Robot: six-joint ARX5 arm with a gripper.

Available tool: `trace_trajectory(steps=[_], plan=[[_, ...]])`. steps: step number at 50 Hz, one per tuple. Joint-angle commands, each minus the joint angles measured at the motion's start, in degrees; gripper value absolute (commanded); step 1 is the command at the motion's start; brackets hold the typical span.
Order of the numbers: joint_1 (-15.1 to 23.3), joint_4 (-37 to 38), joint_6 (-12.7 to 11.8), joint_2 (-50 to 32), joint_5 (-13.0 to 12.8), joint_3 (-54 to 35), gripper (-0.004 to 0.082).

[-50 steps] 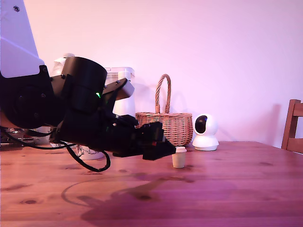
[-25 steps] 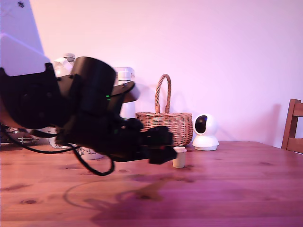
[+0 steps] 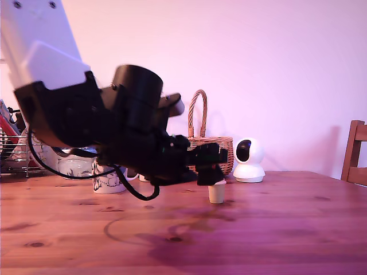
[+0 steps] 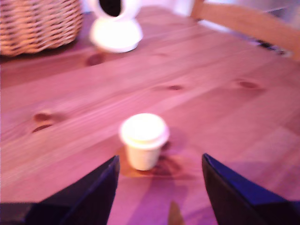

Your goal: Pick up the coffee capsules from the table one by one and drop them inside the nearest coffee cup

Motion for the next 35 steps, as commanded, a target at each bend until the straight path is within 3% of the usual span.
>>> trace_trajectory(steps=[1,8,21,35], plan=[[-0.5,-0.2,-0.9,2.5,-0.2,1.1,0.0501],[-0.7,-2.8,-1.0,3.1,-0.5,3.3,0.0501],[-0.8,-7.2,-3.6,4.0,-1.9,6.1,0.0501],[-0.9,-11.5,-4.0,7.3,-1.9,11.4,0.0501]])
